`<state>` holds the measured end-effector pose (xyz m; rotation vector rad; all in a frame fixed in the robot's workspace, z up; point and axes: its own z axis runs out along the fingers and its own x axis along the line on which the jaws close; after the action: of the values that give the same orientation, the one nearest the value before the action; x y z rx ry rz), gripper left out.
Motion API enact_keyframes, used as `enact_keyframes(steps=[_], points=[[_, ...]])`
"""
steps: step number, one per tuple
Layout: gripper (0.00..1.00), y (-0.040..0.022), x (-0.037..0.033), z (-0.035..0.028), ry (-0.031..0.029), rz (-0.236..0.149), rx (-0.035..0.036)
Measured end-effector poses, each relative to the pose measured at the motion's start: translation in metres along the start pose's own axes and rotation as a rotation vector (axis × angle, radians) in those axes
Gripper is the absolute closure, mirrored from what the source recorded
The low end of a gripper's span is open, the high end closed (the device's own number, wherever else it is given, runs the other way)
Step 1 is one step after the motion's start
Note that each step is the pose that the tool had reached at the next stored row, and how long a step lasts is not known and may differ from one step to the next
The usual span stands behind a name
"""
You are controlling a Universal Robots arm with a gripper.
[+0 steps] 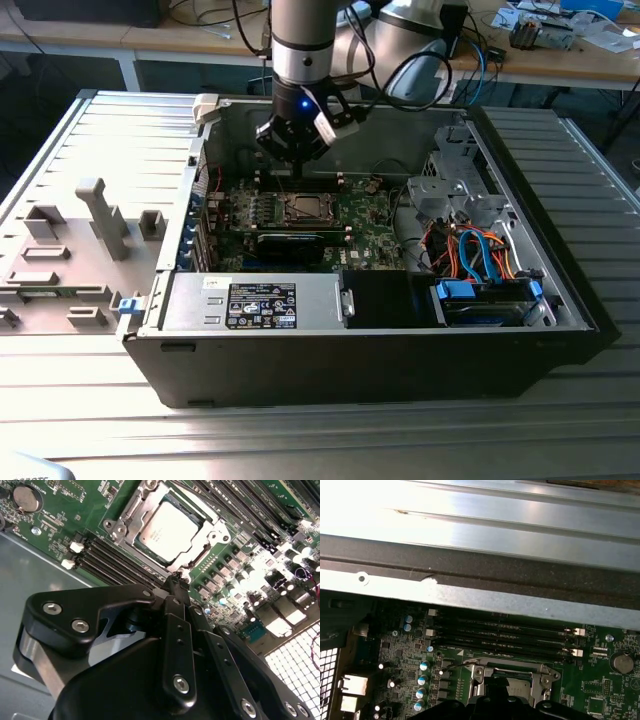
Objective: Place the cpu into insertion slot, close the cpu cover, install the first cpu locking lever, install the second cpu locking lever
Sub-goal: 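Install the first cpu locking lever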
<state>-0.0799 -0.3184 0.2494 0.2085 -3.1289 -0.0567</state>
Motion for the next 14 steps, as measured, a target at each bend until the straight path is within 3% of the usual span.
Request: enact_keyframes(steps=[9,14], points=[[0.89,0.0003,0.0132,0.0001,-0.0026,0.000,0.0003],[0.89,0.0012,0.0281,0.0001,-0.0061,0.000,0.0007]])
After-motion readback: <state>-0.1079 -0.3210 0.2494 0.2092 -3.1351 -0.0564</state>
